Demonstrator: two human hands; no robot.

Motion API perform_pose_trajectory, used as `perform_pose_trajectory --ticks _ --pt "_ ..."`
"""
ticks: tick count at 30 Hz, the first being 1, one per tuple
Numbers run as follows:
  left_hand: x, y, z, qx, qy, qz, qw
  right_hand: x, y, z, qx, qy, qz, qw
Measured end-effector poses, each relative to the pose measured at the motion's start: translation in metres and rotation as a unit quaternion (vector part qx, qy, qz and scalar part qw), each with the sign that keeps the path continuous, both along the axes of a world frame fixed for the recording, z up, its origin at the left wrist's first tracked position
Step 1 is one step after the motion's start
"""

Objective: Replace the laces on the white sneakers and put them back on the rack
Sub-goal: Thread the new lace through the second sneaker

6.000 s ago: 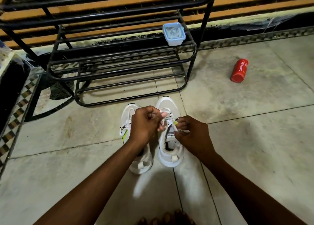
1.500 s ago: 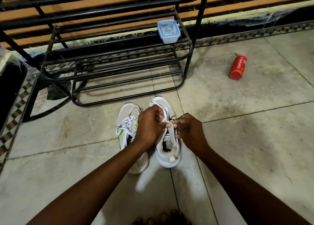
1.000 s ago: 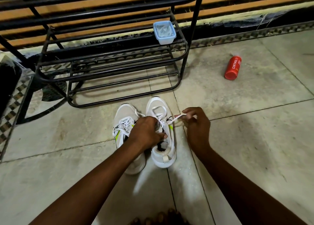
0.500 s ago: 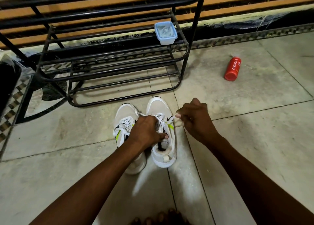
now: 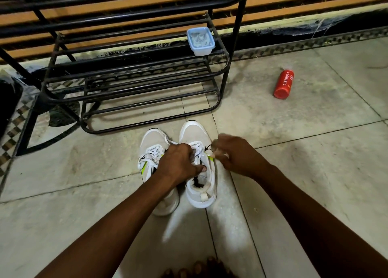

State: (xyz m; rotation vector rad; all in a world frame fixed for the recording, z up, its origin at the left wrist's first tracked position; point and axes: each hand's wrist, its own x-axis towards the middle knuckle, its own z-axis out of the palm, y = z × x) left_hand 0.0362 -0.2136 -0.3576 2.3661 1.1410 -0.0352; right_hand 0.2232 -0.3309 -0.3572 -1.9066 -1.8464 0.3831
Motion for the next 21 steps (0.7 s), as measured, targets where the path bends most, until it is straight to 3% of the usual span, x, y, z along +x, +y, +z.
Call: perform_pose_trajectory --ticks 2,7,11,16,21 --pt "0.000 0.001 0.000 -0.003 0.002 -0.001 1.000 0.000 -0.002 0.001 -0.075 -0.055 0.042 0.995" --pt "0.000 0.001 -0.002 0.001 0.013 -0.001 1.000 -0.005 -0.016 0.034 0.089 -0.016 -0.051 0.995" --pt "0.001 -0.002 0.002 0.006 0.022 -0.001 1.000 -0.028 -0.025 0.056 0.115 -0.089 -0.034 0.989" --pt "-0.006 -0.007 0.015 0.002 -0.019 -0.014 1.000 -0.024 -0.027 0.059 0.128 -0.034 -0.107 0.985" --pt "-0.021 -0.013 0.024 0.018 -0.056 0.005 0.998 -0.025 -0.027 0.063 0.109 0.018 -0.105 0.988"
